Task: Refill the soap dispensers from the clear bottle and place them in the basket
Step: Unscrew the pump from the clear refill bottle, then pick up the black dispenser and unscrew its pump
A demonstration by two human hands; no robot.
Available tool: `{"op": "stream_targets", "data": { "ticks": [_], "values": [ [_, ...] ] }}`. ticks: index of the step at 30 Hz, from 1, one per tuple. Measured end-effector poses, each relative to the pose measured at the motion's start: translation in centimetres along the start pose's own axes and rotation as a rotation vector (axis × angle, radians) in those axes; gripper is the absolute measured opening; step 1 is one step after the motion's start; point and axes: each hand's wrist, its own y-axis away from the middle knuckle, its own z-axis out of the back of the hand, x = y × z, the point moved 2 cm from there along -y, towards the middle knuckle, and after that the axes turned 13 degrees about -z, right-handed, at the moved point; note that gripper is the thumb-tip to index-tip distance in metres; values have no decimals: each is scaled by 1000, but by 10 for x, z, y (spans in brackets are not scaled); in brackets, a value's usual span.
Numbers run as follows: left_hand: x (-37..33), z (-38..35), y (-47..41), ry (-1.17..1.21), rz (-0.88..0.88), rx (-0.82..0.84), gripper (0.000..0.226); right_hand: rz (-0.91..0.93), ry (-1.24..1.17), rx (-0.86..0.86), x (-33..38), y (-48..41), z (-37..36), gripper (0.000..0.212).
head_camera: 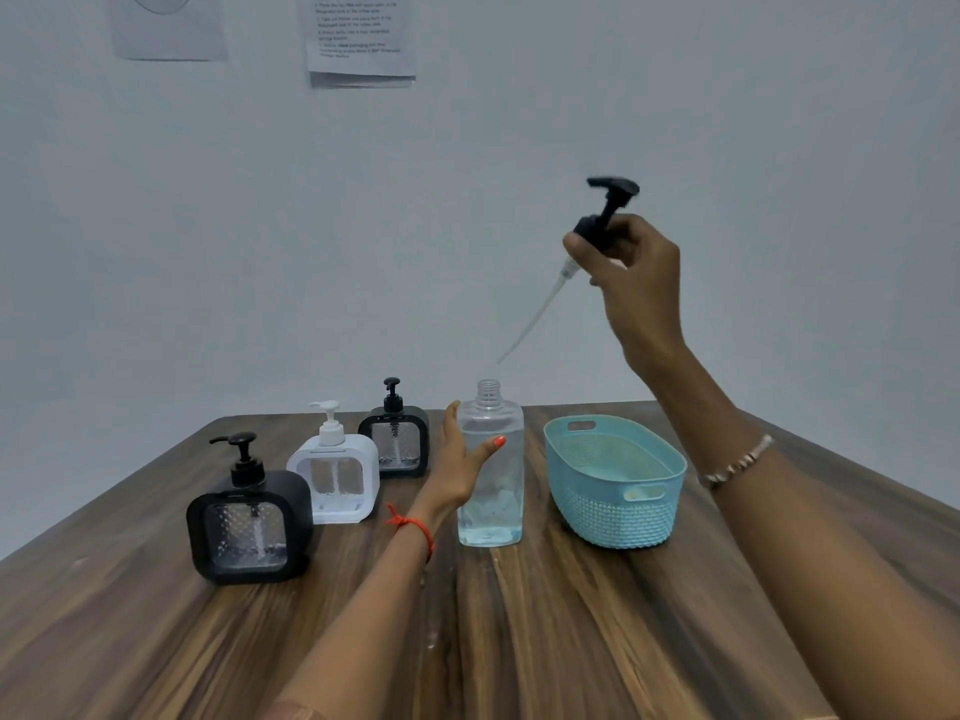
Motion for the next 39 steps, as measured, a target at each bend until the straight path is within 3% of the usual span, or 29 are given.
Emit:
{"op": "stream_targets", "data": {
  "ticks": [7, 10, 14, 20, 26, 32, 36, 39],
  "values": [
    [-3, 0, 0, -20, -7, -3, 86, 81, 252, 215, -79, 85, 39, 35],
    [-5, 0, 1, -28, -3, -7, 85, 99, 451, 379, -120, 119, 50, 47],
    [-7, -1, 4, -39, 5, -23, 89, 191, 735, 621, -152, 148, 50, 46],
    [-11, -1, 4, -26, 8, -22, 86, 46, 936, 841, -186, 149, 45, 45],
    [-22, 0, 9, 11, -32, -11, 60, -35, 1027, 863, -191, 140, 42, 45],
    [-32, 25, 25, -92, 20, 5, 90, -23, 989, 741, -155, 111, 15, 41],
    [-59, 68, 45, -343, -210, -292, 45, -2, 749, 713, -111, 106, -42, 31],
    [-62, 104, 66, -485, -362, -484, 34, 37, 674, 730, -98, 110, -98, 23]
  ]
}}
